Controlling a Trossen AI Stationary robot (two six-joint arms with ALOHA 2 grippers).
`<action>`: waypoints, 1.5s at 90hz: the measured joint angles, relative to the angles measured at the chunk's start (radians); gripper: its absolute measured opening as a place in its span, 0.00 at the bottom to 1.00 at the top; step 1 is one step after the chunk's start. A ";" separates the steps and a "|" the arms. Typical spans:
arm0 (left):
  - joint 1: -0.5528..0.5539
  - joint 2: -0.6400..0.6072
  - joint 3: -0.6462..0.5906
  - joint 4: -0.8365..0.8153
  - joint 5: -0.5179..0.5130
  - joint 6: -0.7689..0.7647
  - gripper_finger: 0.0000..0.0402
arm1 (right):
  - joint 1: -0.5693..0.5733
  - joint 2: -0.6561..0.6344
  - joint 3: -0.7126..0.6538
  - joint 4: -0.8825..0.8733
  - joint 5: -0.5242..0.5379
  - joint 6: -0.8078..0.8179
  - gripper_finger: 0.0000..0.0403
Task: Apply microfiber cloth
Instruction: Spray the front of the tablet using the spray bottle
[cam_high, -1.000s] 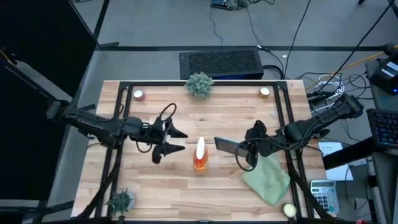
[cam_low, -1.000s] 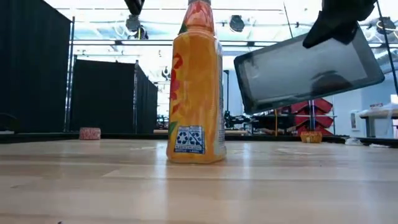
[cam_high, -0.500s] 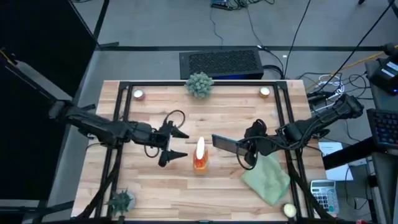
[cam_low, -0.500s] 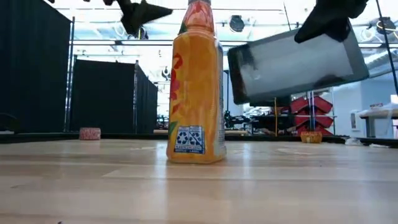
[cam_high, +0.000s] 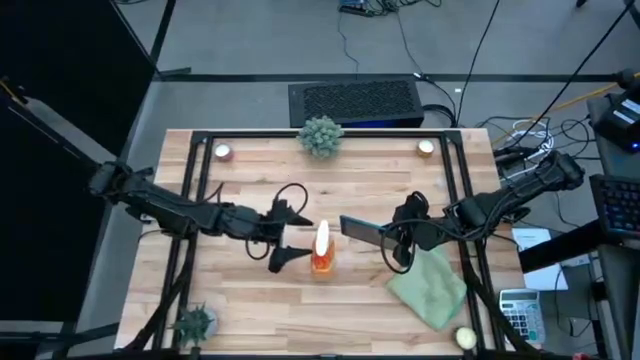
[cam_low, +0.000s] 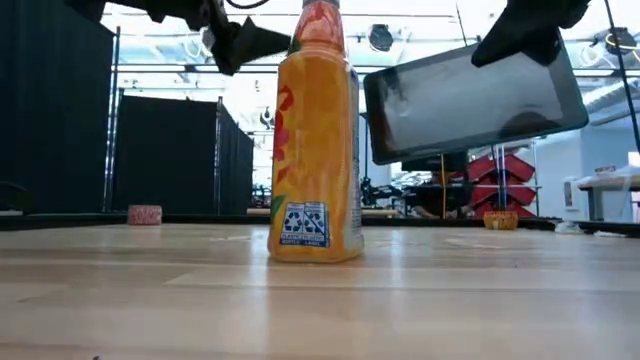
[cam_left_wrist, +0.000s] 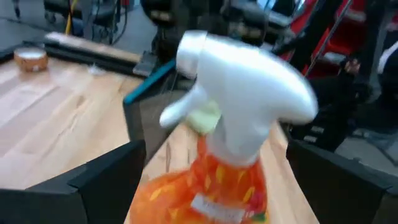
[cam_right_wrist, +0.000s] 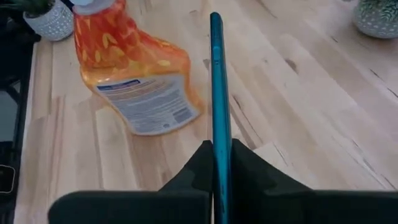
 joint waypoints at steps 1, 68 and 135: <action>0.000 0.000 0.000 0.005 0.000 0.001 0.94 | 0.000 0.000 0.000 0.000 0.000 0.000 0.03; 0.001 0.000 0.000 0.027 -0.033 0.026 0.99 | 0.000 0.000 0.000 0.031 -0.005 0.004 0.03; -0.007 0.118 0.000 0.152 -0.026 0.290 0.99 | 0.000 -0.002 0.000 0.035 -0.005 0.057 0.03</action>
